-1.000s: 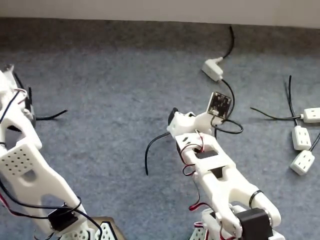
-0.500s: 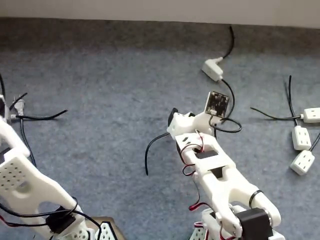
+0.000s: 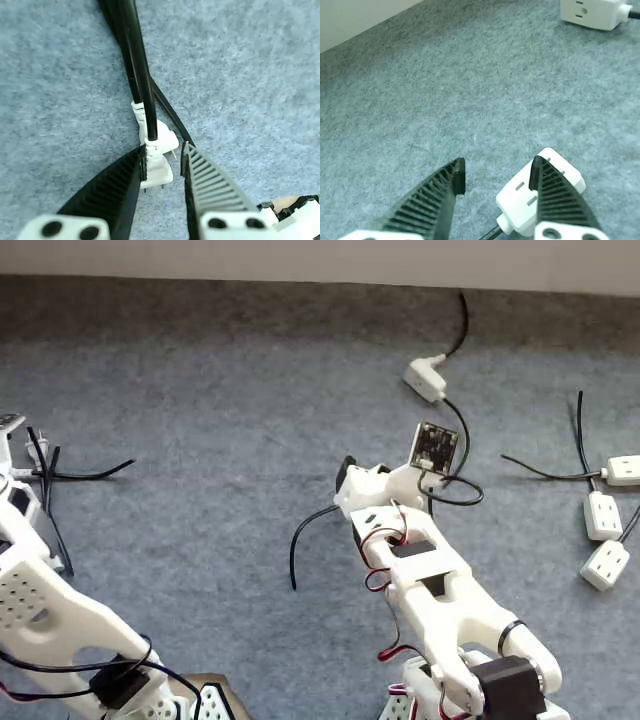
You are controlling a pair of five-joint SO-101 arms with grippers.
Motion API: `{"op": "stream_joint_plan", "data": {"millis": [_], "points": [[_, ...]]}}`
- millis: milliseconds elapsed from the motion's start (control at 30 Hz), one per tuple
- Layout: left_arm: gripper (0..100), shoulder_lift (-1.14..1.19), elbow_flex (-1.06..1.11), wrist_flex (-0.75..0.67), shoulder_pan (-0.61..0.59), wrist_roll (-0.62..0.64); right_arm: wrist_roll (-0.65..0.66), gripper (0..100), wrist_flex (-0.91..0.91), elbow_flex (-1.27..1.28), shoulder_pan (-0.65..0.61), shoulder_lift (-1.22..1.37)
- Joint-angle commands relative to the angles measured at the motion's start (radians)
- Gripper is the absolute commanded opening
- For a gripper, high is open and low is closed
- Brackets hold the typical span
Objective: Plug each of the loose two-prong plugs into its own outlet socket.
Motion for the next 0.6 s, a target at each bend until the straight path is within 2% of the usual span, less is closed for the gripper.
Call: {"op": "stream_joint_plan", "data": {"millis": [0,367,500,567], "points": [[14,-0.047,-0.001,0.009,-0.031,-0.012,0.015,21.6,-0.019,-0.027,-0.004,0.001],[13,-0.045,0.018,-0.037,-0.091,-0.071,0.015,21.6,-0.019,-0.027,-0.004,0.001],[2,-0.045,0.047,-0.040,-0.085,-0.077,0.015,21.6,-0.019,-0.027,-0.004,0.001],[2,-0.045,0.064,-0.040,-0.071,-0.077,0.015,21.6,-0.019,-0.027,-0.004,0.001]]}}
